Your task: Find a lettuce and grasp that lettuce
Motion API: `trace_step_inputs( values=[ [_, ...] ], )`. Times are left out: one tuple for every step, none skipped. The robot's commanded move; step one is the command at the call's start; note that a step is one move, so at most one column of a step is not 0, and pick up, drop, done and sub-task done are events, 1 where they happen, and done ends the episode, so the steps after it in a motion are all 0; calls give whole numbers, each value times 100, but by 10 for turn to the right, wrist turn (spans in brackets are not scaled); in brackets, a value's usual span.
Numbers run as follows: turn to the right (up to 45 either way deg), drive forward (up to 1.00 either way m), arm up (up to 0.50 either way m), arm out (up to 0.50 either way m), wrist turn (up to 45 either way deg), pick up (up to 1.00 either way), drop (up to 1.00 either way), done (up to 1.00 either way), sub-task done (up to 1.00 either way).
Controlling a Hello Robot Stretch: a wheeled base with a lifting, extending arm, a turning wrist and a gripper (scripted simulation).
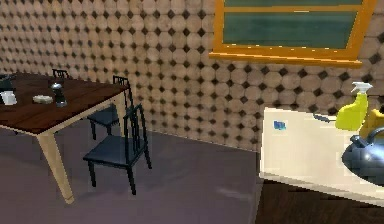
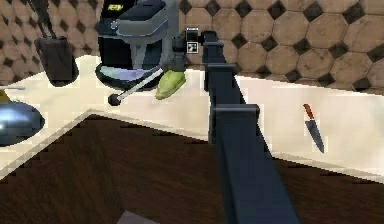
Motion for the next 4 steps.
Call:
trace_step_inputs(
  values=[
    [0,0,0,0,450,0,0,0,0],
    [0,0,0,0,120,0,0,0,0],
    [0,0,-10,0,0,0,0,0,0],
    [0,0,0,0,0,100,0,0,0]
  ],
)
